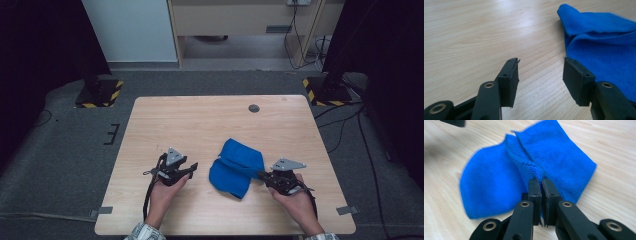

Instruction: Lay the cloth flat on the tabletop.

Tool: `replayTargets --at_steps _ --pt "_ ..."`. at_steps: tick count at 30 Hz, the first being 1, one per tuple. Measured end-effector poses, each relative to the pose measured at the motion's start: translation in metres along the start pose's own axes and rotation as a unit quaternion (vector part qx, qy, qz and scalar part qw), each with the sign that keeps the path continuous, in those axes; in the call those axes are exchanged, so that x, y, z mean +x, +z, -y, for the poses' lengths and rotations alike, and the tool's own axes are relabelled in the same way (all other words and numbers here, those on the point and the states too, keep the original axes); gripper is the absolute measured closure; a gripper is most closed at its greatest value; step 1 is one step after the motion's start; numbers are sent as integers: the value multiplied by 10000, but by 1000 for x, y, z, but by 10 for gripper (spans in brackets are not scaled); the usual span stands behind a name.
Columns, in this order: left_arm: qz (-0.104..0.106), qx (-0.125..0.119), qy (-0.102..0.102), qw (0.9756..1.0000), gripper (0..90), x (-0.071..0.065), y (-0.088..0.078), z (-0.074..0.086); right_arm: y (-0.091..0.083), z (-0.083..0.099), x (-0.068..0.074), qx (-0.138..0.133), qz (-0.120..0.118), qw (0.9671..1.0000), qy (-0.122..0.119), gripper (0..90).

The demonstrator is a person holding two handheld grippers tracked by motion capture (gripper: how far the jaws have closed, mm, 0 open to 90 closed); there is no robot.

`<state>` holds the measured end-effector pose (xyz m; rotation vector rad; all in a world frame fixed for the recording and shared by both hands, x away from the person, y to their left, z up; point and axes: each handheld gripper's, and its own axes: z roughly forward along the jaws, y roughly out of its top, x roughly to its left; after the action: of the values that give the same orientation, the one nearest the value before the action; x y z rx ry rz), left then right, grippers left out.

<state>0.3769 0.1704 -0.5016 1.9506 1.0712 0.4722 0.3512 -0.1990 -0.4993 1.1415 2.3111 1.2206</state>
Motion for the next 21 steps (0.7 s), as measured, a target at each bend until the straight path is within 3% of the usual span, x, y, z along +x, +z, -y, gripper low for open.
replayTargets --at_steps 6,14,21 --pt "84 69 -18 9999 465 -3 9 -10 4 10 -14 53 -10 9998 201 869" --pt "290 34 85 9995 453 -12 24 -41 15 14 -5 180 -71 9998 82 868" --pt "520 113 272 9982 413 -27 45 -55 22 17 2 335 -125 9993 -109 868"
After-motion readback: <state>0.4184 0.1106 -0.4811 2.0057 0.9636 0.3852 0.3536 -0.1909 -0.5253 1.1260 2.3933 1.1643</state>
